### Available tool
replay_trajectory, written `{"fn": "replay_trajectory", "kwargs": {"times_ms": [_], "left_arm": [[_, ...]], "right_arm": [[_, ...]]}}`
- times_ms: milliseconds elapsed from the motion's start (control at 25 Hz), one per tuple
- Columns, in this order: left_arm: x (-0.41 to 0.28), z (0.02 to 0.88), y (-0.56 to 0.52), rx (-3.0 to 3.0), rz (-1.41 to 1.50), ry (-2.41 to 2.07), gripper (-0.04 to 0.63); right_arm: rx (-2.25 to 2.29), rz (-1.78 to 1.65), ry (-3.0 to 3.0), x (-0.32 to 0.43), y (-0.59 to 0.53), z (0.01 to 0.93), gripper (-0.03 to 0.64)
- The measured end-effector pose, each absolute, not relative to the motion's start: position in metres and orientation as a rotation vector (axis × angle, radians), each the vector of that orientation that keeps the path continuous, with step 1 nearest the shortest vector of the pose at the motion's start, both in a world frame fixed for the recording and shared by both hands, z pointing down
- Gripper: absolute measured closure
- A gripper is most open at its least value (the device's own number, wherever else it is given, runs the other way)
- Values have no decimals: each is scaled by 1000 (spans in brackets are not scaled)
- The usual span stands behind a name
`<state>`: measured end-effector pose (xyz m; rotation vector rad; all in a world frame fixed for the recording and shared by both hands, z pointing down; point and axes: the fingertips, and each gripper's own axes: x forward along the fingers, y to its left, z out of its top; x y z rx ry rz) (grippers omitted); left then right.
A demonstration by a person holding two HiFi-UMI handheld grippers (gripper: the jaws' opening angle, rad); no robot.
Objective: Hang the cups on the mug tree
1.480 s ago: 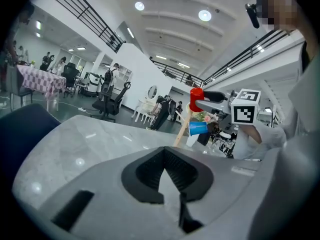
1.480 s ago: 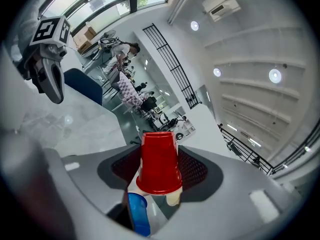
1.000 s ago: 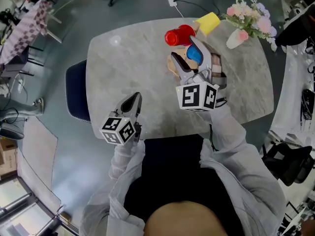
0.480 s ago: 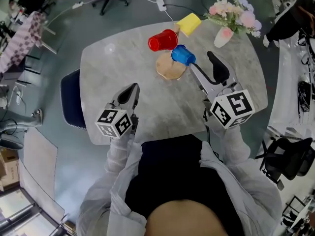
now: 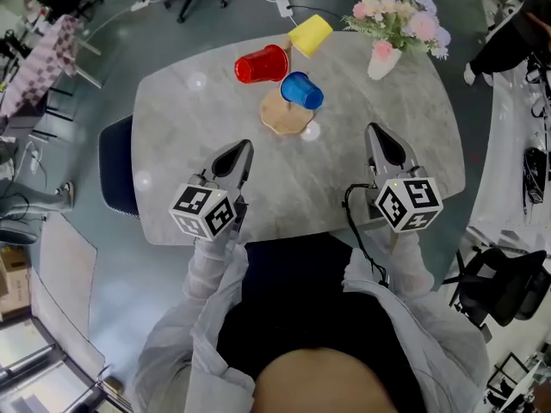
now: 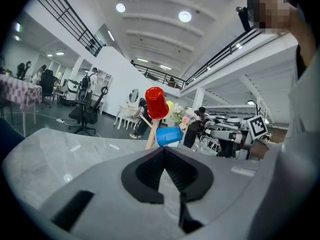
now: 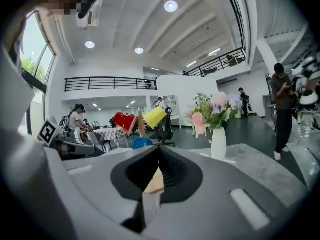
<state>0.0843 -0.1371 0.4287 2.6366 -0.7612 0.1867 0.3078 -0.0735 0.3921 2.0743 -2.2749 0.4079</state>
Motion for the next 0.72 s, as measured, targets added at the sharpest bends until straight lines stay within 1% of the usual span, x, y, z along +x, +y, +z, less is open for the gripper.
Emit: {"fn": "replay_trajectory", "kwargs": {"times_ms": [280, 720], "left_arm": [[105, 452, -108, 2613, 196, -803, 595], [122, 457, -88, 2599, 168, -861, 595]], "right_arm": [[1975, 485, -2262, 322, -57, 441, 606], [1902, 480, -2312, 328, -56, 446, 606]]}}
